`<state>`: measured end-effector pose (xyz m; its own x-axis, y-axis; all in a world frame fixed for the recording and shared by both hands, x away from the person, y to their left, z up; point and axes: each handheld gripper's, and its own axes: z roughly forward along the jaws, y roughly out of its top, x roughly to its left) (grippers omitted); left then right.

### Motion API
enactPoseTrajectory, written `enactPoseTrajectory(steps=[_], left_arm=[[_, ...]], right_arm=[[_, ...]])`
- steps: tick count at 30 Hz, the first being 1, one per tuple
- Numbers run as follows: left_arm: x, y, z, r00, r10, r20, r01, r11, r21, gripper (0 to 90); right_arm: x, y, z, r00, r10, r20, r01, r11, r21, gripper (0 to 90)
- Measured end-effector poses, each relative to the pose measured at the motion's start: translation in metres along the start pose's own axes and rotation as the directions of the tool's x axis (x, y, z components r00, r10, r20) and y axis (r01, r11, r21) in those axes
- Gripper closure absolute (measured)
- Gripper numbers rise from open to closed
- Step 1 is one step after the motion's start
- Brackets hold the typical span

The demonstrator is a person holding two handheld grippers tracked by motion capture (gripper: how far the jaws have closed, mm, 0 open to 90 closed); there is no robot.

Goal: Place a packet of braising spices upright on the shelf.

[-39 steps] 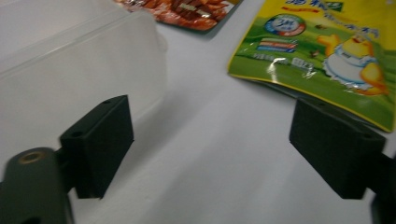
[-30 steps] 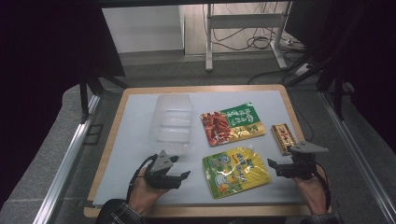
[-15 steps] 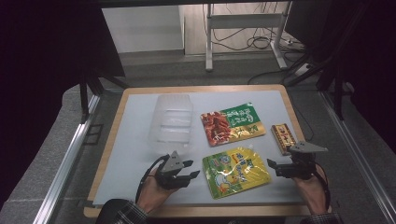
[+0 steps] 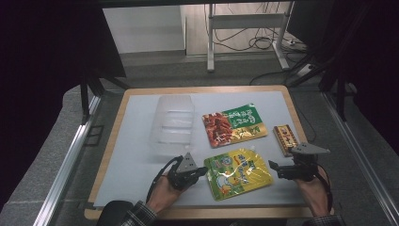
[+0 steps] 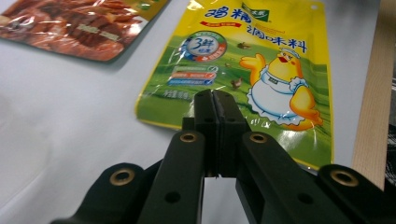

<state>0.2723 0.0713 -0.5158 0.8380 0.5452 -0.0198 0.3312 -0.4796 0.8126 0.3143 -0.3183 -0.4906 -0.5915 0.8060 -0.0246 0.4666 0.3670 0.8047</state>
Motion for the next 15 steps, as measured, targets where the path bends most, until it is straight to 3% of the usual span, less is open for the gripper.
enactPoseTrajectory(steps=[6,15], left_arm=[[-0.007,0.007,0.014,0.9995,0.03,0.011,-0.029,0.9995,-0.012,89.9],[-0.006,0.011,0.035,0.9984,0.054,0.018,-0.054,0.9985,0.005,90.0]], right_arm=[[0.001,0.0,0.0,1.0,-0.001,-0.007,0.001,1.0,-0.002,4.2],[0.002,0.0,0.002,0.9999,-0.003,-0.016,0.003,1.0,0.007,4.2]])
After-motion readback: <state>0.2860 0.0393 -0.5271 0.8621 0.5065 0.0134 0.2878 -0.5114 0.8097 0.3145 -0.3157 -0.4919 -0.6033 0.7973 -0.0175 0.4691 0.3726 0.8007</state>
